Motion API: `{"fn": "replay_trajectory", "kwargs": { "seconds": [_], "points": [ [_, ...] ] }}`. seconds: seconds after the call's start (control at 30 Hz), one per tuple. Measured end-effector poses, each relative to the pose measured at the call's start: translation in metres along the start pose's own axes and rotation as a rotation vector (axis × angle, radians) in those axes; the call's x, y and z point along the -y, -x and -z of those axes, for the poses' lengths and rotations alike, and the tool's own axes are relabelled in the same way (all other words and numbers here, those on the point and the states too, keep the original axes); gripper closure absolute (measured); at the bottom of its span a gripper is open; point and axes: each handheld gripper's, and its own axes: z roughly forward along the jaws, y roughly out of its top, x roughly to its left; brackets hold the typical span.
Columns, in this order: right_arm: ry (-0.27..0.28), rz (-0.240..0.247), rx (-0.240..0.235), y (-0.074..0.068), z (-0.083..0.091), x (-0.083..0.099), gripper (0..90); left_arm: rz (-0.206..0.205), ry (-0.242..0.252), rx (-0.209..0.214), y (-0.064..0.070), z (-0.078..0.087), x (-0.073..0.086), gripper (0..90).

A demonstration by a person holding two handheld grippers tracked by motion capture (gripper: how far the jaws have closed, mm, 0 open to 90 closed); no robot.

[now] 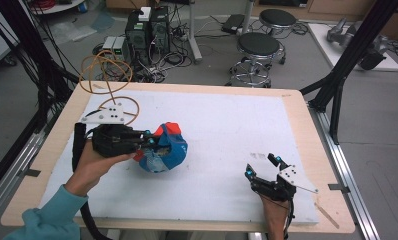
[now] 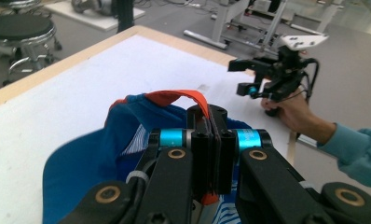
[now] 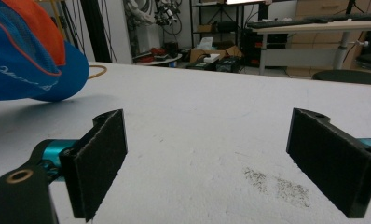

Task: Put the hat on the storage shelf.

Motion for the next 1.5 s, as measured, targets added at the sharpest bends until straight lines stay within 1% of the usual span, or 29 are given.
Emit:
{"fn": "replay_trajectory", "kwargs": {
  "seconds": [0.13, 0.27, 0.33, 0.4, 0.53, 0.77, 0.83, 0.87, 1.03, 1.1, 1.17, 1.2, 1.33, 1.37, 1.43, 1.5],
  "points": [
    [-0.001, 0.001, 0.002, 0.000, 0.000, 0.000, 11.2, -0.018, 0.015, 0.012, 0.008, 0.001, -0.008, 88.4],
    [-0.002, 0.001, 0.003, 0.000, 0.000, 0.000, 11.2, -0.050, 0.031, 0.017, 0.015, 0.003, -0.017, 88.4],
    [-0.003, 0.000, 0.003, 0.000, 0.000, 0.000, 11.2, -0.057, 0.040, 0.023, 0.018, 0.003, -0.021, 88.4],
    [-0.002, 0.000, 0.003, 0.000, 0.000, 0.000, 11.2, -0.070, 0.041, 0.021, 0.020, 0.004, -0.025, 88.4],
    [-0.002, -0.001, 0.003, 0.000, 0.000, 0.000, 11.2, -0.071, 0.048, 0.032, 0.023, 0.005, -0.029, 88.4],
    [-0.002, -0.003, 0.003, 0.000, 0.000, 0.000, 11.2, -0.088, 0.059, 0.052, 0.031, 0.005, -0.034, 88.4],
    [-0.002, -0.003, 0.003, 0.000, 0.000, 0.000, 11.2, -0.095, 0.052, 0.053, 0.032, 0.004, -0.034, 88.4],
    [-0.003, -0.004, 0.003, 0.000, 0.000, 0.000, 11.2, -0.092, 0.049, 0.051, 0.032, 0.003, -0.033, 88.4],
    [-0.002, -0.003, 0.002, 0.000, 0.000, 0.000, 11.2, -0.068, 0.044, 0.040, 0.024, 0.001, -0.027, 88.4],
    [-0.003, -0.005, 0.002, 0.000, 0.000, 0.000, 11.2, -0.063, 0.038, 0.024, 0.019, 0.001, -0.024, 88.4],
    [-0.004, -0.004, 0.002, 0.000, 0.000, 0.000, 11.2, -0.061, 0.031, 0.002, 0.014, 0.003, -0.022, 88.4],
    [-0.004, -0.004, 0.003, 0.000, 0.000, 0.000, 11.2, -0.053, 0.032, -0.008, 0.011, 0.005, -0.020, 88.4],
    [-0.003, -0.002, 0.003, 0.000, 0.000, 0.000, 11.2, -0.055, 0.017, -0.057, 0.003, 0.009, -0.014, 88.4],
    [-0.004, -0.002, 0.003, 0.000, 0.000, 0.000, 11.2, -0.057, 0.006, -0.072, -0.001, 0.011, -0.011, 88.4],
    [-0.003, 0.000, 0.004, 0.000, 0.000, 0.000, 11.2, -0.049, -0.005, -0.095, -0.007, 0.012, -0.005, 88.4],
    [-0.007, 0.002, 0.005, -0.001, 0.000, 0.000, 11.2, -0.035, -0.020, -0.127, -0.015, 0.014, 0.004, 88.4]
  ]
}}
